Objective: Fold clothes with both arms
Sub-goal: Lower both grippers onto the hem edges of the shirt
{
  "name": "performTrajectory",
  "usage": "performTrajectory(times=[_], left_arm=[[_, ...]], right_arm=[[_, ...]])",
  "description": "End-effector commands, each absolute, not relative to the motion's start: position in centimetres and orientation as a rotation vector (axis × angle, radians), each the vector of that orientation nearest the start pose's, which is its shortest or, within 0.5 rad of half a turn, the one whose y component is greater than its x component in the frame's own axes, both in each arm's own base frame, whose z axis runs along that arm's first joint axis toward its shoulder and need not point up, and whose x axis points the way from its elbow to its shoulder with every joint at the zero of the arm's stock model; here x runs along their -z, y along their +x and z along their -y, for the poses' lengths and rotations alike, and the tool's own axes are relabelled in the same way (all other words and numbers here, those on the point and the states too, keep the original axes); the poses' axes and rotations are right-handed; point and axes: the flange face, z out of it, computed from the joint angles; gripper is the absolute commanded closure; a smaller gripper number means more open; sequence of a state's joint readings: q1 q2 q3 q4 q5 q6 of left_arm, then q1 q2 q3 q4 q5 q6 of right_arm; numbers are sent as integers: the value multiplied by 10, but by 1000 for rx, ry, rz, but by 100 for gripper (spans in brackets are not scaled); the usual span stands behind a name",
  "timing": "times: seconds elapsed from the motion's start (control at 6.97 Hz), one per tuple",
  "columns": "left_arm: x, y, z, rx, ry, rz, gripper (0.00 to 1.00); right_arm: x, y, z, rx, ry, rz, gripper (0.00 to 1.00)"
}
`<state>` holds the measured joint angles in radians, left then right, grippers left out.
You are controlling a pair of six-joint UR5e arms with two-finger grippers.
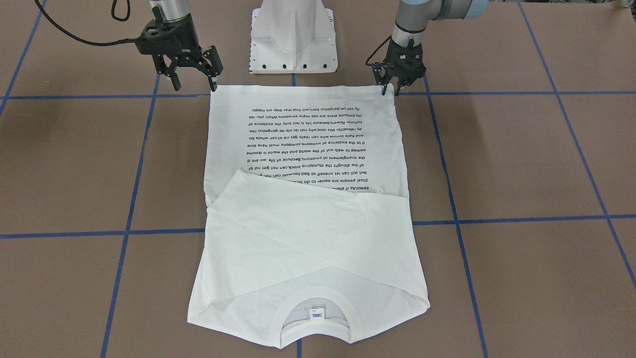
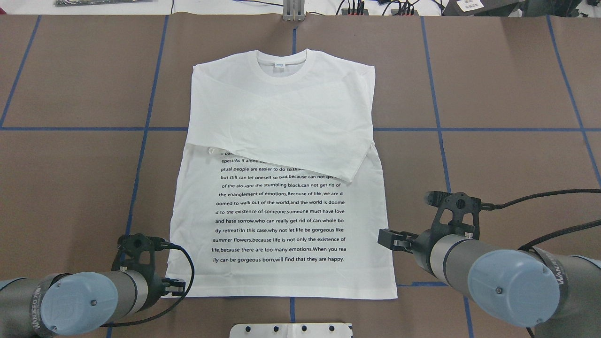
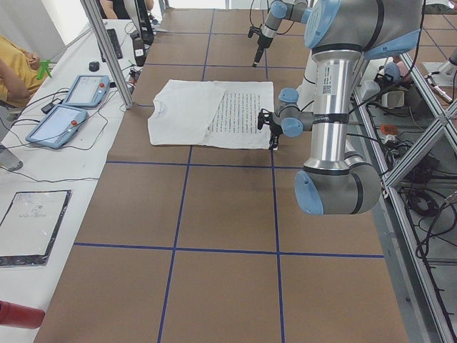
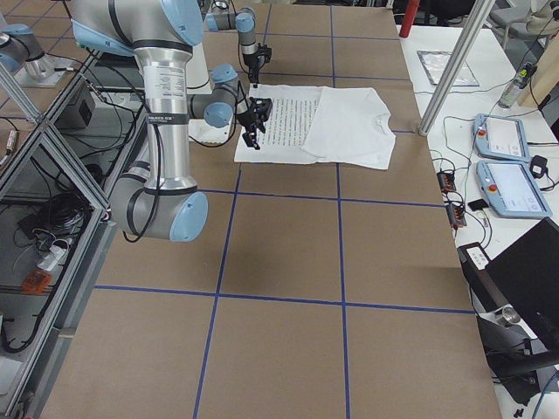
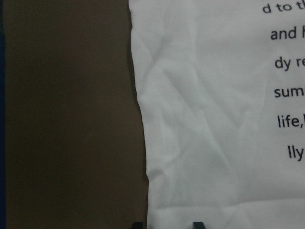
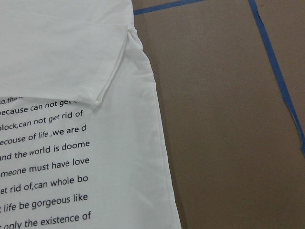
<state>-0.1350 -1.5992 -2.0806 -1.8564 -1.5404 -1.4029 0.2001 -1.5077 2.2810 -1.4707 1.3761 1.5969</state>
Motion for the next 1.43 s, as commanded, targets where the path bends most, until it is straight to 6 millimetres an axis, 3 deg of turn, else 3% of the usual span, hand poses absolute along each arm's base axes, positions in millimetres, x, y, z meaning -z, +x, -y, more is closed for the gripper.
performTrajectory(times=[0.0, 0.86, 1.15, 1.29], left_arm=[[-382, 467, 201, -18, 152, -807, 68], [-382, 464, 200, -21, 151, -807, 71], [-383, 464, 199, -23, 150, -804, 100], [-381, 464, 200, -21, 152, -805, 100]], right_arm=[[-299, -408, 238, -295, 258, 854, 0], [-298, -409, 238, -296, 258, 857, 0], [-300, -408, 239, -295, 259, 852, 0], [-301, -408, 239, -297, 258, 849, 0]])
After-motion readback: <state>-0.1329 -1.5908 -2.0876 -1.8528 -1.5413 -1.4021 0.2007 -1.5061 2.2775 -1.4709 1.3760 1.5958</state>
